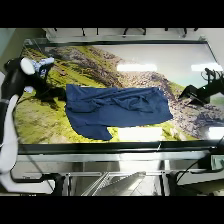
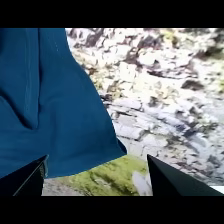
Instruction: Fold the shirts.
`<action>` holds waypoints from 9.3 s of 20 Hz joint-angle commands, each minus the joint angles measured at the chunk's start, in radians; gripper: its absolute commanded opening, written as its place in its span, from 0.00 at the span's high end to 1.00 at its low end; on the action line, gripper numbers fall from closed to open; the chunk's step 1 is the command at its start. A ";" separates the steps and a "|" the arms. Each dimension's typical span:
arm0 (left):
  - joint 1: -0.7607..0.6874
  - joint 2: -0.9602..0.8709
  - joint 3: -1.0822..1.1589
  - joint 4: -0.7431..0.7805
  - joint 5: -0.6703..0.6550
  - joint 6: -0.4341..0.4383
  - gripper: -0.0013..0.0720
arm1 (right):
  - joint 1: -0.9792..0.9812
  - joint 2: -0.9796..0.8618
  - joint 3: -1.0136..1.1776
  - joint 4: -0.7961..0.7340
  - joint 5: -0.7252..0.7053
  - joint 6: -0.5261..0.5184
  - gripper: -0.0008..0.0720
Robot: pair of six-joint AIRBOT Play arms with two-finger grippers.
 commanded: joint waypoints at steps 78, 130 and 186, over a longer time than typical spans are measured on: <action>0.092 0.689 0.685 -0.121 0.032 -0.026 0.96 | 0.094 0.964 0.542 -0.204 -0.139 -0.109 0.97; -0.164 -0.240 0.000 -0.010 0.347 0.045 0.95 | 0.080 -0.066 -0.086 -0.198 -0.187 0.006 0.50; -0.134 0.673 -0.990 -0.549 0.343 -0.011 0.96 | -0.052 0.536 -0.922 0.002 -0.155 -0.175 0.05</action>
